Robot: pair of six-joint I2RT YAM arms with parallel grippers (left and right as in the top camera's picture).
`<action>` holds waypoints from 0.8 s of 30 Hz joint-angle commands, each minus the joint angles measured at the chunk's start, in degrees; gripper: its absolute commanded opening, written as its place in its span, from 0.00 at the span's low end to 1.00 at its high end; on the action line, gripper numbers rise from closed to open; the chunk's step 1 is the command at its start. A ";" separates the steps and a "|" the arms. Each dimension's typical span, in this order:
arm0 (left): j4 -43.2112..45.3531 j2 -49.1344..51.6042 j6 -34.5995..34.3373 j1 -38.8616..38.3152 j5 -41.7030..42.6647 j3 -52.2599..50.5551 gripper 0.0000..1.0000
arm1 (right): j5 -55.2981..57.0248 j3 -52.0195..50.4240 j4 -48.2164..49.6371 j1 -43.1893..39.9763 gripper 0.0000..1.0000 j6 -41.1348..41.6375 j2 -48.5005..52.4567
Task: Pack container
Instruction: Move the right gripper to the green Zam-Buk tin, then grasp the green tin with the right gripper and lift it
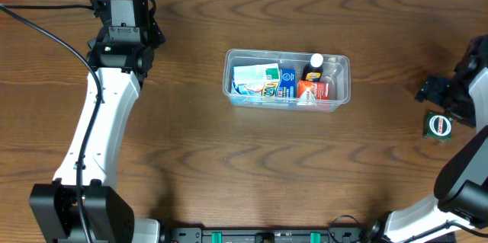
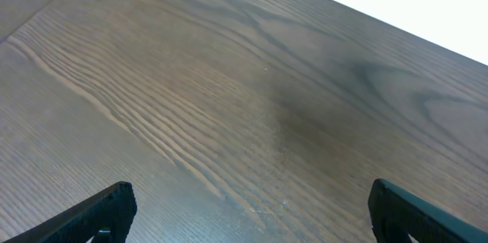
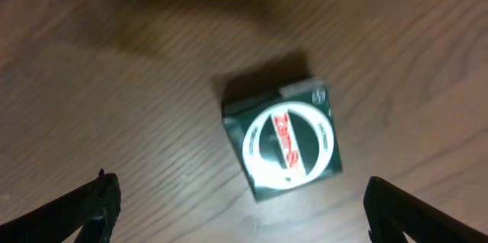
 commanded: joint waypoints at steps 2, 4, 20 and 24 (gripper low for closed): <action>0.02 0.13 -0.74 0.20 -0.68 0.20 0.98 | -5.25 -0.37 2.34 -3.39 0.99 -11.85 0.50; 0.02 0.13 -0.74 0.20 -0.68 0.20 0.98 | -6.51 -0.37 2.86 -4.48 0.99 -16.17 0.63; 0.02 0.13 -0.74 0.20 -0.68 0.20 0.98 | -9.20 -6.40 6.32 -8.04 0.99 -20.11 0.74; 0.00 0.13 -0.74 0.20 -0.68 0.20 0.98 | -9.18 -10.95 10.80 -8.02 0.99 -20.26 0.74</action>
